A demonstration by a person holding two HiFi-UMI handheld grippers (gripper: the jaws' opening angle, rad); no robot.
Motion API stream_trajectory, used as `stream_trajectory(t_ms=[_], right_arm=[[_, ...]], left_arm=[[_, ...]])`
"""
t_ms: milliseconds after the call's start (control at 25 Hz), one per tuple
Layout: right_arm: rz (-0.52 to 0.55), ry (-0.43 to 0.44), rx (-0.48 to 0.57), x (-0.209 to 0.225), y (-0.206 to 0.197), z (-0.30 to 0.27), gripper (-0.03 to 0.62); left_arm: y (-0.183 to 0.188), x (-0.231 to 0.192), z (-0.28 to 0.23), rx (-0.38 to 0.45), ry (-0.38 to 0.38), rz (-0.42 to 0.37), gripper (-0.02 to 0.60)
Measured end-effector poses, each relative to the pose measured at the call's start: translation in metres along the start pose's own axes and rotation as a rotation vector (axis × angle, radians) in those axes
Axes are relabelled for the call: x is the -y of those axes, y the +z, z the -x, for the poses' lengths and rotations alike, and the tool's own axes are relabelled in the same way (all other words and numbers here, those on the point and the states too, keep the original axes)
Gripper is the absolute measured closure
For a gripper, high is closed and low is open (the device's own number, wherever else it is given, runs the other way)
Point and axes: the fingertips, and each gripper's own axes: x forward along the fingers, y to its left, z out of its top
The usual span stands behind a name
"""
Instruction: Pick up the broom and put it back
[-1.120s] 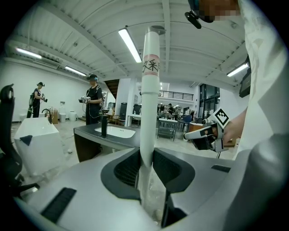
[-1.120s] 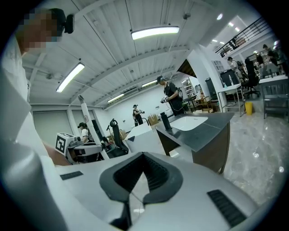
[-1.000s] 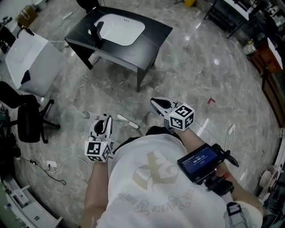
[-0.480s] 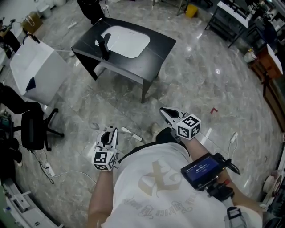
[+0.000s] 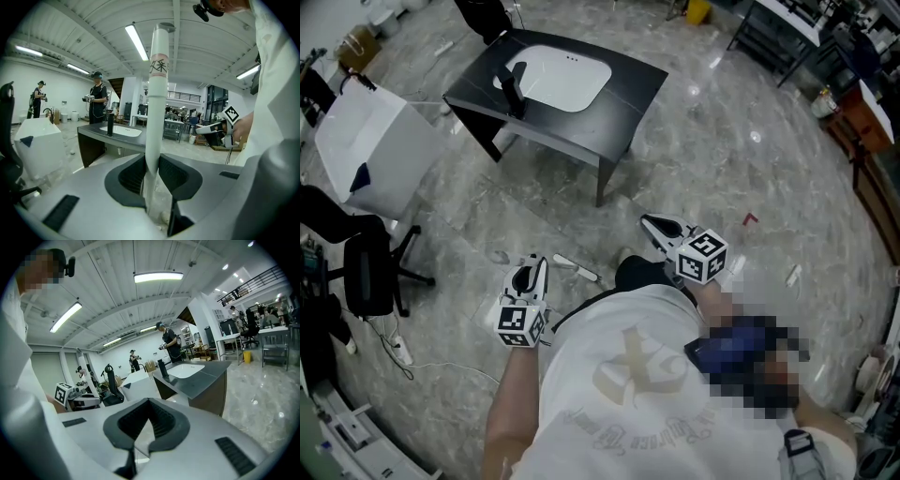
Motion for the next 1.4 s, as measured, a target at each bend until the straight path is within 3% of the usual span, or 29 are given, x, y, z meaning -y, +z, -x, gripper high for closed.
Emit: stream_trajectory(t_ms=[240, 840, 1400], right_arm=[[-0.013, -0.010, -0.021, 0.013, -0.008, 0.001, 0.577], [-0.031, 0.048, -0.039, 0.075, 0.024, -0.050, 0.577], [-0.060, 0.102, -0.057, 0.127, 0.045, -0.087, 0.577]], left_arm=[[-0.004, -0.005, -0.011, -0.027, 0.005, -0.008, 0.488], [-0.007, -0.028, -0.073, -0.144, 0.071, -0.015, 0.488], [-0.003, -0.039, -0.143, -0.229, 0.085, -0.036, 0.488]])
